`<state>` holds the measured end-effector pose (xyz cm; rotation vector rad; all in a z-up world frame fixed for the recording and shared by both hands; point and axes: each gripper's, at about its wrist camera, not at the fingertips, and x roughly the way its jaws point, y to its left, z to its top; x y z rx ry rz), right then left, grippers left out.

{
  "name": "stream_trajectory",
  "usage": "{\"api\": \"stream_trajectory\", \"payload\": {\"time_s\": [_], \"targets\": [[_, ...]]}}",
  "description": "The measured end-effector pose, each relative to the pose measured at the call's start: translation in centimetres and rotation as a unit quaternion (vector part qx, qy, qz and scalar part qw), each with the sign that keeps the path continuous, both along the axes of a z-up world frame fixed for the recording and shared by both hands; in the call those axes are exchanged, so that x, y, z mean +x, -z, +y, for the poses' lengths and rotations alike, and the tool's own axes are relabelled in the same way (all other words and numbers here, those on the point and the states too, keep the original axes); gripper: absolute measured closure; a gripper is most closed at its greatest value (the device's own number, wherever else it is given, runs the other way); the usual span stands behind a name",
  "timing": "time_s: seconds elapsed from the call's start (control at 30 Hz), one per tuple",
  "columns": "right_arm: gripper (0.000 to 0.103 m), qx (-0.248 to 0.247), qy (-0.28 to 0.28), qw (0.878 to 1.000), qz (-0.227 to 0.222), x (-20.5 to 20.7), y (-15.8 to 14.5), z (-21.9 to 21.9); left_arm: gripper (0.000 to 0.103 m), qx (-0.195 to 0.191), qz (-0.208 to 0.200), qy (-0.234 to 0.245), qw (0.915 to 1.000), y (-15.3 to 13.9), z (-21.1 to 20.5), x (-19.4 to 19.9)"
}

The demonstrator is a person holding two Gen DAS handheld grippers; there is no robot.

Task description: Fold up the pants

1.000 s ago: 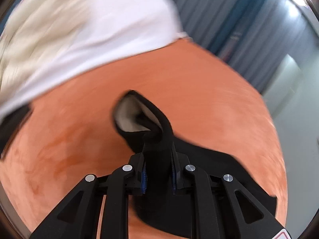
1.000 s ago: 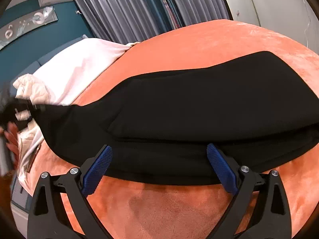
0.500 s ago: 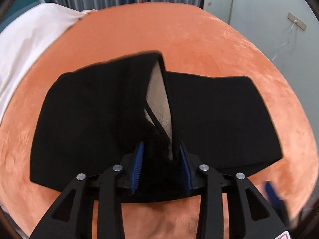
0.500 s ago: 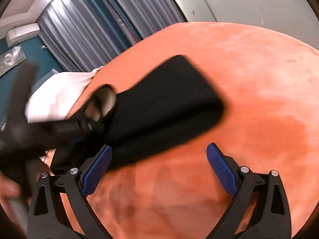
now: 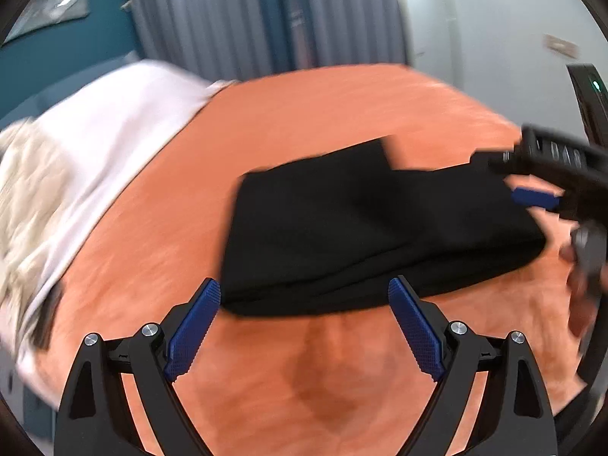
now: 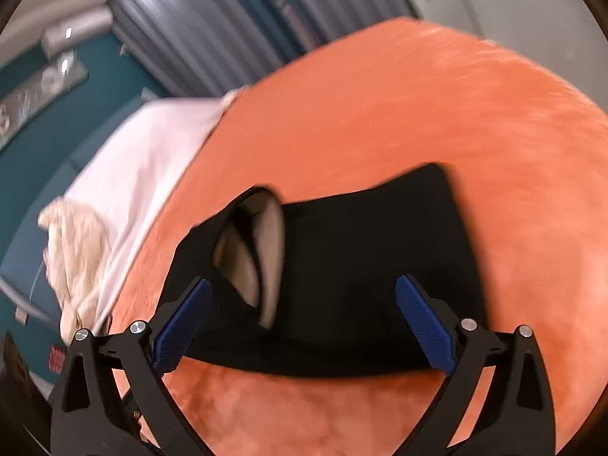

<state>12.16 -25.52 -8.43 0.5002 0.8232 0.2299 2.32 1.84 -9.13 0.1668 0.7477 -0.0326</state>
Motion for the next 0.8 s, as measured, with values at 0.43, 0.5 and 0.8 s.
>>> {"api": "stream_trajectory", "payload": {"time_s": [0.43, 0.5, 0.8], "targets": [[0.100, -0.078, -0.093, 0.993, -0.009, 1.7, -1.8, 10.2, 0.015, -0.048, 0.035, -0.120, 0.9911, 1.2, 13.9, -0.3], [0.100, -0.074, -0.093, 0.993, -0.025, -0.6, -2.9, 8.6, 0.015, -0.055, 0.034, -0.125, 0.9901, 1.2, 15.1, -0.4], [0.009, -0.098, -0.004, 0.995, 0.023, 0.1, 1.1, 5.2, 0.015, -0.084, 0.061, -0.112, 0.9882, 2.8, 15.4, 0.2]]}}
